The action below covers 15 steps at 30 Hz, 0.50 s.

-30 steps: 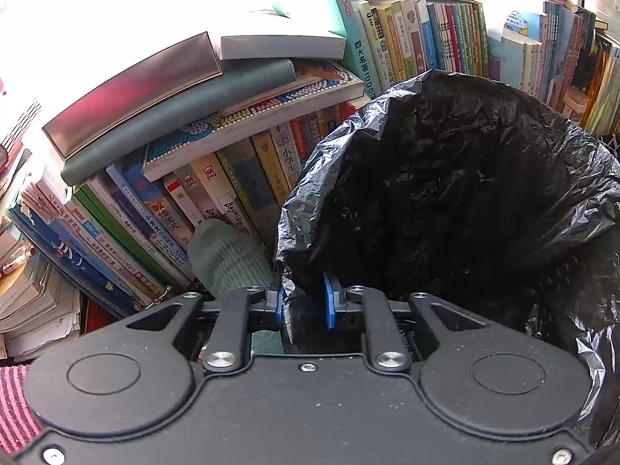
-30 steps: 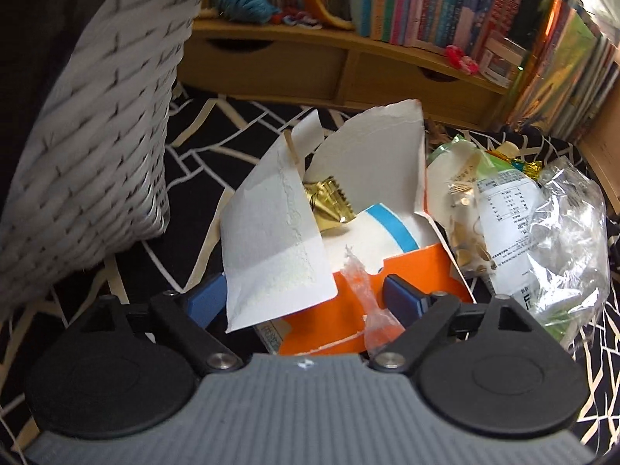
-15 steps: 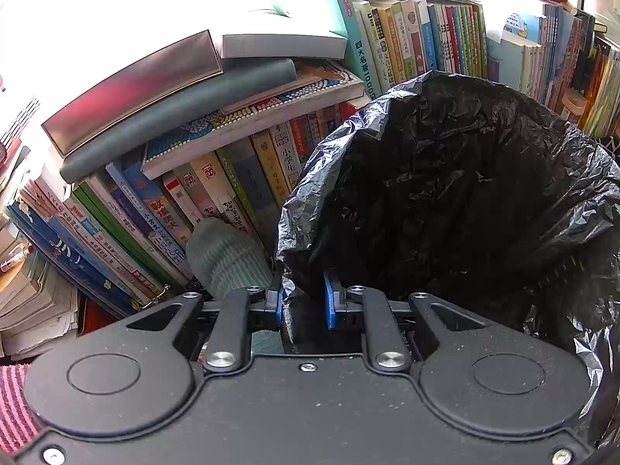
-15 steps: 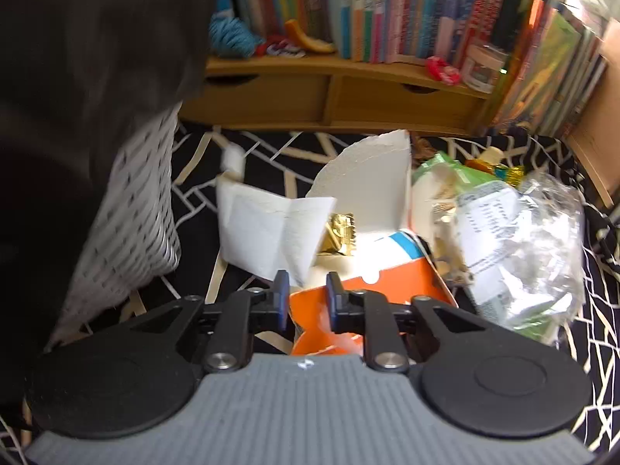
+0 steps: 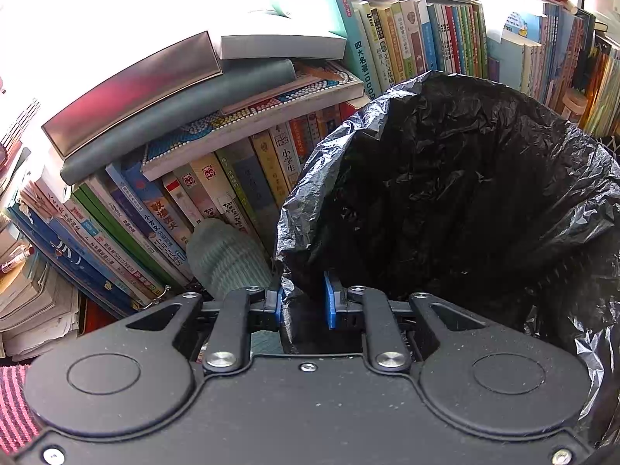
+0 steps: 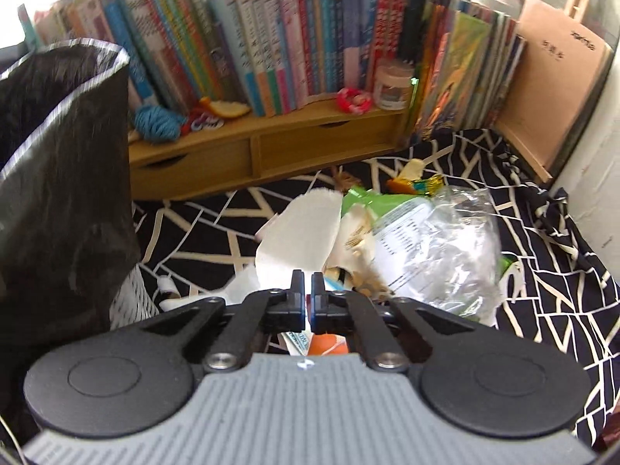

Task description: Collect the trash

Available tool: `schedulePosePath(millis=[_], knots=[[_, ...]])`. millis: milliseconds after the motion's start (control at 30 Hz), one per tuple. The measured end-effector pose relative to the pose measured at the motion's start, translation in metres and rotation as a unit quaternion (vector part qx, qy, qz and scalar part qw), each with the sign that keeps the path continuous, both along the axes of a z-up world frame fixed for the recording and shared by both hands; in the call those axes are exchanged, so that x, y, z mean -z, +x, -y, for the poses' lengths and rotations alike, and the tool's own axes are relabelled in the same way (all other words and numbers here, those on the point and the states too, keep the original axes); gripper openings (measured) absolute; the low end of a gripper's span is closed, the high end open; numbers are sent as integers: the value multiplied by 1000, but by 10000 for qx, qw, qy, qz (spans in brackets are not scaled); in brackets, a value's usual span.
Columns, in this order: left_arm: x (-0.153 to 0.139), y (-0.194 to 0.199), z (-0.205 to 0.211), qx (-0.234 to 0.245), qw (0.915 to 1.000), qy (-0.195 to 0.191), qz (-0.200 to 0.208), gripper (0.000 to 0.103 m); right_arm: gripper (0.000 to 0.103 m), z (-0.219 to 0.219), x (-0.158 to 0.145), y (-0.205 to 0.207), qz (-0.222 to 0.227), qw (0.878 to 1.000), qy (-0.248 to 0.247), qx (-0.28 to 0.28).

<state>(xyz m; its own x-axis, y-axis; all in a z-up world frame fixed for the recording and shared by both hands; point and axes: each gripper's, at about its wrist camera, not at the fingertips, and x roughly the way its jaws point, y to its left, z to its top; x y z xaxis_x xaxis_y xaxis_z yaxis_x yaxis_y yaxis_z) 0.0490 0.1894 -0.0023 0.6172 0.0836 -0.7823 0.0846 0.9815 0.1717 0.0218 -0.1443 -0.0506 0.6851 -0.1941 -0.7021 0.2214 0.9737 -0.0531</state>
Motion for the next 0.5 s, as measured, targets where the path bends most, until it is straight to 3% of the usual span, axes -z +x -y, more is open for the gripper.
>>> schedulePosePath(millis=[333,467,500], knots=[[0,0,0,1,10000,3,-2,19,3,20,-50,-13,613,9957,663,222],[1,0,0,10,10000,4,-3,19,12,24,-32,1,62,9962,861,83],[0,0,0,9,10000,3,-3,19,24,25,-21,7,-189,9960,870,-16]])
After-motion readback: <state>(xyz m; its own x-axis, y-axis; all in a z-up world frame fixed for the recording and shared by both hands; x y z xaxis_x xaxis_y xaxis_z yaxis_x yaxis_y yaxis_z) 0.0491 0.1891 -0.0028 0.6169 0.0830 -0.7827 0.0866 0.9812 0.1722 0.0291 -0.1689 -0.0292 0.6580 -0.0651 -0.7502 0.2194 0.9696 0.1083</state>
